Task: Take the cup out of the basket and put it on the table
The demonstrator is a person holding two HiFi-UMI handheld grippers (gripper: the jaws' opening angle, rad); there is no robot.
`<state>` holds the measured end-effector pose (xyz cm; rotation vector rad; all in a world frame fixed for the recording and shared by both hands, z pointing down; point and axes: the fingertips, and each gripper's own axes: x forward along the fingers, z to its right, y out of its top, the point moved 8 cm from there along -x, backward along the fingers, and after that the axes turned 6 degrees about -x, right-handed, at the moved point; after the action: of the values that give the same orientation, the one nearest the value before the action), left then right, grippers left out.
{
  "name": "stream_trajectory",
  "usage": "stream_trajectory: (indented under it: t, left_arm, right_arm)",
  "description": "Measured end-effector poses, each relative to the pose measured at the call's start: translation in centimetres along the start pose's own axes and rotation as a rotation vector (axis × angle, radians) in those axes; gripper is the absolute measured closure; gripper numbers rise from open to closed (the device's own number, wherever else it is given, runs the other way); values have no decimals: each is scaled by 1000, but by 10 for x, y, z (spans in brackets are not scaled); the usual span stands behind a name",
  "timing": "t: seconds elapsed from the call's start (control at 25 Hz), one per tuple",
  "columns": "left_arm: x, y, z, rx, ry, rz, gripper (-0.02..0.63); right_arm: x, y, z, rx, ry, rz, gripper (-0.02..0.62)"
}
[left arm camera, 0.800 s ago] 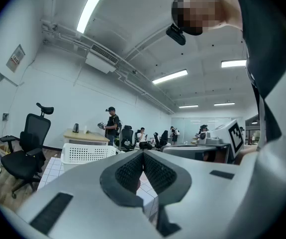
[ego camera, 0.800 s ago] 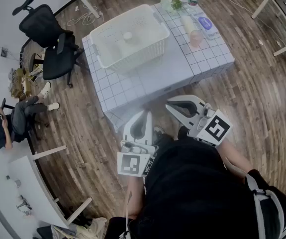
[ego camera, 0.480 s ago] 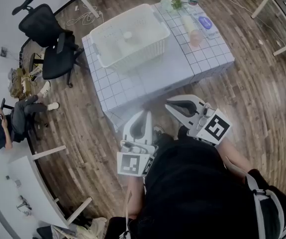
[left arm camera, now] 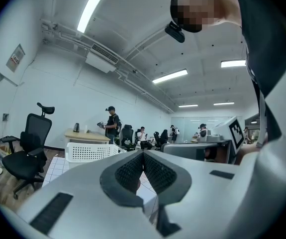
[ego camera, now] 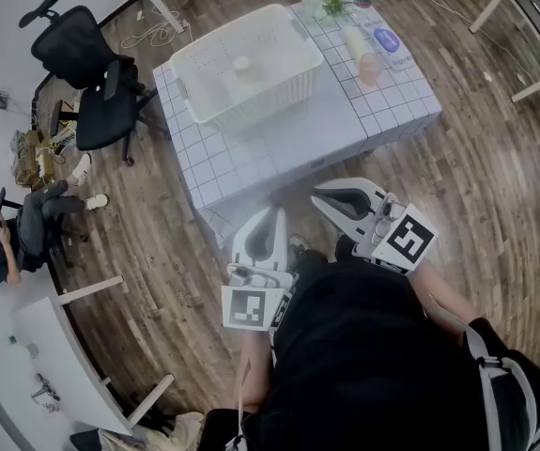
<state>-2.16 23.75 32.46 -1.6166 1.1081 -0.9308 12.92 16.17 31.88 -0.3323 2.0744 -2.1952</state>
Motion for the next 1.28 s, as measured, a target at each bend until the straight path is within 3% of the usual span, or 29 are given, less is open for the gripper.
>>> stream_trajectory:
  t: [0.76, 1.28]
  left_arm:
    - [-47, -10, -51, -19, -47, -25, 597]
    - [-27, -4, -61, -24, -29, -22, 597]
  right_arm:
    - [48, -8, -44, 4, -65, -46, 580]
    - [64, -6, -19, 6, -35, -37, 580]
